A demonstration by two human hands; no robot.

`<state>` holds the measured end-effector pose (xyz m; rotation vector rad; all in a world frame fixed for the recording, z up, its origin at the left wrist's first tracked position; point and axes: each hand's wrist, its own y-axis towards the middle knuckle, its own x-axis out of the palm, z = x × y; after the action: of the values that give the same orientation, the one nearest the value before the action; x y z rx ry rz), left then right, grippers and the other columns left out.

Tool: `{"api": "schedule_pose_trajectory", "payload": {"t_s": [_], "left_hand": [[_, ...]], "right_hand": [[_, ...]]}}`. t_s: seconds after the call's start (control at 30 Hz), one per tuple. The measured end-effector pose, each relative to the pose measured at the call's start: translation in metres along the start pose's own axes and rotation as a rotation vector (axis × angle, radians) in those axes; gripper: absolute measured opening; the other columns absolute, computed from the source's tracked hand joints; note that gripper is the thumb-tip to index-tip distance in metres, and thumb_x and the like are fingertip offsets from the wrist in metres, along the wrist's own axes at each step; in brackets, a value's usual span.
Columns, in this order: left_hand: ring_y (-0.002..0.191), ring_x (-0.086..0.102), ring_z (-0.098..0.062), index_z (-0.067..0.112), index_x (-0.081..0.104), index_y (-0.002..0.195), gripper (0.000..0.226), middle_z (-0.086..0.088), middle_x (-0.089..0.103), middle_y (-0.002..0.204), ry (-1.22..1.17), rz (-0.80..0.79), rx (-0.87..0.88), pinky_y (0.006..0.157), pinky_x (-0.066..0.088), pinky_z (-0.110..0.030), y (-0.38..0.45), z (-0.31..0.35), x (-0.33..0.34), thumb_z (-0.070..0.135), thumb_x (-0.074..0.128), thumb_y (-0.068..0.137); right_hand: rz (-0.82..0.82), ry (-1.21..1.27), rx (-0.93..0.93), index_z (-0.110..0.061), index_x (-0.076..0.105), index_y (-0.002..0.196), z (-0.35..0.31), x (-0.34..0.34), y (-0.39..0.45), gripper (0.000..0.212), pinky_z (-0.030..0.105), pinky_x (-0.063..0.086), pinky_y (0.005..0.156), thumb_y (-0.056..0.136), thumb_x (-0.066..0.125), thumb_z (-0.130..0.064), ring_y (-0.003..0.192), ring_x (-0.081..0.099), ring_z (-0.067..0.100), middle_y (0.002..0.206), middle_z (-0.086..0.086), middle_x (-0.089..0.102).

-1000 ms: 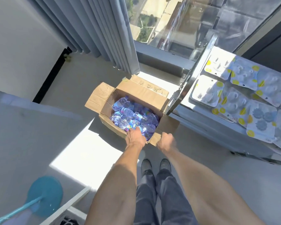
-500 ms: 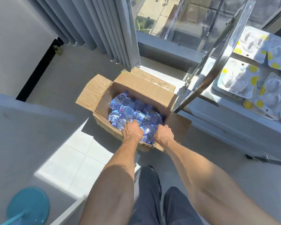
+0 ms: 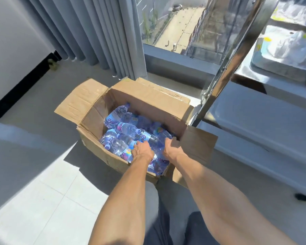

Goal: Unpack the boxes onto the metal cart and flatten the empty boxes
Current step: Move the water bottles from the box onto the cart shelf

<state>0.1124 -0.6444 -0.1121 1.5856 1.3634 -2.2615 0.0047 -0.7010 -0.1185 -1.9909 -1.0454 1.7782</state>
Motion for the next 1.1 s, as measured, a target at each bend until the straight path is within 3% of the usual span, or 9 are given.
{"api": "schedule_pose_trajectory", "payload": {"t_s": [0.13,0.23,0.4,0.57,0.67,0.73,0.9,1.0,1.1], "left_hand": [[0.134,0.043,-0.033,0.016,0.042,0.14,0.056,-0.017,0.045,0.144,0.055,-0.065,-0.07,0.105,0.039,-0.041,0.045,-0.01,0.04,0.026,0.061,0.088],[0.134,0.038,-0.036,0.016,0.033,0.146,0.07,-0.018,0.039,0.146,0.129,-0.134,-0.158,0.103,0.041,-0.042,0.067,-0.014,0.071,0.026,0.067,0.085],[0.125,0.042,-0.03,0.022,0.049,0.137,0.055,-0.009,0.049,0.137,0.238,-0.018,-0.231,0.092,0.04,-0.037,0.083,-0.008,0.097,0.03,0.065,0.086],[0.121,0.049,-0.027,0.021,0.061,0.118,0.056,-0.006,0.059,0.125,0.211,0.039,-0.22,0.088,0.038,-0.033,0.054,-0.004,0.078,0.035,0.079,0.067],[0.113,0.056,-0.027,0.019,0.065,0.101,0.046,-0.007,0.063,0.117,-0.104,0.13,-0.253,0.08,0.039,-0.031,0.024,-0.007,0.051,0.046,0.075,0.066],[0.112,0.059,-0.027,0.017,0.067,0.107,0.057,-0.009,0.064,0.117,-0.409,0.15,-0.314,0.081,0.042,-0.029,0.006,-0.017,0.032,0.056,0.07,0.065],[0.092,0.068,-0.032,0.012,0.064,0.113,0.091,-0.011,0.066,0.114,-1.207,0.281,-0.287,0.086,0.057,-0.046,-0.023,-0.033,0.016,0.069,0.064,0.043],[0.083,0.07,-0.028,0.014,0.061,0.112,0.091,-0.007,0.067,0.104,-1.404,0.318,-0.154,0.085,0.057,-0.046,-0.054,-0.023,0.022,0.083,0.059,0.052],[0.099,0.068,-0.025,0.02,0.064,0.12,0.108,-0.003,0.069,0.115,-1.506,0.343,-0.066,0.095,0.051,-0.046,-0.089,0.0,0.031,0.093,0.057,0.042]], "right_hand": [[0.071,-0.048,0.012,-0.009,0.052,0.124,-0.002,0.03,0.038,0.031,0.035,0.044,0.096,0.096,0.05,-0.022,0.121,0.054,0.033,0.13,0.018,0.055],[0.038,-0.172,-0.009,-0.011,0.052,0.131,-0.001,0.065,0.059,0.037,0.039,0.039,0.103,0.096,0.048,-0.023,0.128,0.049,0.034,0.134,0.015,0.055],[0.035,-0.255,-0.024,-0.015,0.055,0.134,0.003,0.083,0.07,0.042,0.042,0.04,0.102,0.093,0.054,-0.022,0.129,0.05,0.032,0.135,0.012,0.056],[0.054,-0.025,-0.047,-0.02,0.065,0.106,0.001,0.062,0.034,0.047,0.026,0.048,0.069,0.065,0.083,-0.034,0.096,0.068,0.019,0.11,0.004,0.071],[0.129,0.213,-0.065,-0.007,0.04,0.14,-0.002,0.051,0.007,0.057,0.018,0.048,0.084,0.093,0.058,-0.033,0.11,0.057,0.011,0.143,0.016,0.044],[0.293,0.184,-0.073,0.001,0.026,0.144,-0.001,0.044,-0.01,0.068,0.022,0.045,0.093,0.091,0.041,-0.04,0.118,0.053,0.019,0.145,0.024,0.035],[0.449,0.609,0.093,-0.011,0.064,0.114,0.017,0.003,-0.074,0.067,0.03,0.055,0.082,0.062,0.078,-0.051,0.104,0.066,0.027,0.114,0.009,0.068],[0.518,0.916,0.153,-0.011,0.059,0.123,0.037,-0.003,-0.12,0.076,0.027,0.047,0.081,0.064,0.081,-0.055,0.112,0.064,0.025,0.121,0.006,0.066],[0.613,1.183,0.135,-0.01,0.055,0.13,0.059,0.002,-0.161,0.079,0.027,0.043,0.09,0.07,0.079,-0.057,0.118,0.06,0.025,0.129,0.005,0.062]]}}
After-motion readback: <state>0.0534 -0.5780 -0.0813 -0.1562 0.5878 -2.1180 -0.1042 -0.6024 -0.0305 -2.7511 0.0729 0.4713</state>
